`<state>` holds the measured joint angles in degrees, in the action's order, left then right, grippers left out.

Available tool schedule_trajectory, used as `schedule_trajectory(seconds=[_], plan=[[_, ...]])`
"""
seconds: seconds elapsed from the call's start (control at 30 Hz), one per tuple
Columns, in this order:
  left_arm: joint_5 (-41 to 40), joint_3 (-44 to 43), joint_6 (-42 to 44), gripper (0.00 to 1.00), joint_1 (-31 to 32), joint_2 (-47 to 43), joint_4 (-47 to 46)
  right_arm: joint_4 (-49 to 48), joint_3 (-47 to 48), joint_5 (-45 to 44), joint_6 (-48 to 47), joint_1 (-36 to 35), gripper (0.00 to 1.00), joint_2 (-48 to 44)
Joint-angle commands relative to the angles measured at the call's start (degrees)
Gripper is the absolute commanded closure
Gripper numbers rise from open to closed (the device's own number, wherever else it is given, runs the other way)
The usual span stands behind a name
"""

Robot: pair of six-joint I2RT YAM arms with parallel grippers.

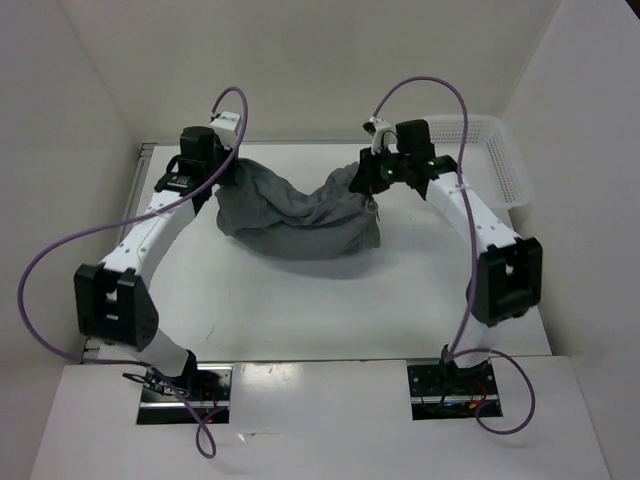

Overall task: Fold and stack the shorts
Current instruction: Flatten the shorts out

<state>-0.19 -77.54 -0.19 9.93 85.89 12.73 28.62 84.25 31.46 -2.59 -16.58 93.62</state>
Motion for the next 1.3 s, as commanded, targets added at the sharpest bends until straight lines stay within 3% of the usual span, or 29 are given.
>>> schedule_trajectory(seconds=[0.0,0.03,0.07,0.1,0.13,0.17,0.2,0.33,0.53,0.6,0.7,0.97,1.27], plan=[[-4.64,-3.82,0.19,1.00,-1.32,8.58,-6.66,-6.55,6.85,2.03,12.14,1.29,0.77,13.54],[-4.65,-5.94,0.19,1.00,-2.28,10.68,-6.67,-7.08,8.90,0.98,14.43,1.29,0.65,16.30],[-5.34,-8.22,0.19,1.00,-3.16,15.06,-5.80,-7.09,11.00,-2.51,16.37,1.29,0.61,19.11],[-5.35,-10.33,0.19,0.96,-3.17,17.01,-5.27,-7.70,15.81,-5.33,19.17,1.29,0.50,23.75],[-5.87,-14.09,0.19,0.82,-3.17,18.69,-3.69,-7.70,18.12,-8.40,19.20,0.76,0.34,25.62],[-5.88,-15.70,0.19,0.64,-3.69,21.05,-2.63,-7.09,23.37,-13.66,18.24,0.24,0.24,27.12],[-5.27,-17.37,0.19,0.30,-3.69,21.86,0.51,-7.09,25.33,-15.54,15.28,0.23,0.20,28.09],[-2.11,-18.19,0.19,0.07,-5.19,18.29,5.63,-6.03,26.94,-19.77,7.96,0.23,0.15,24.08],[3.08,-0.45,0.19,0.03,-11.77,6.32,11.25,-1.12,4.75,-5.20,-2.49,1.73,0.20,10.82],[3.70,5.61,0.19,0.04,-12.30,3.60,11.88,-1.11,-0.20,-5.18,-4.52,-0.81,0.27,9.13],[3.70,13.89,0.19,0.05,-12.31,3.06,9.86,-2.25,-5.05,-5.18,-6.29,-3.19,0.27,9.73],[2.56,17.33,0.19,0.05,-12.31,4.46,4.60,-5.33,-2.42,-8.17,-6.98,-3.90,0.19,18.95],[4.22,15.05,0.19,0.05,-12.83,12.53,-1.91,-3.31,-6.90,-7.12,-11.56,-4.43,0.18,18.44]])
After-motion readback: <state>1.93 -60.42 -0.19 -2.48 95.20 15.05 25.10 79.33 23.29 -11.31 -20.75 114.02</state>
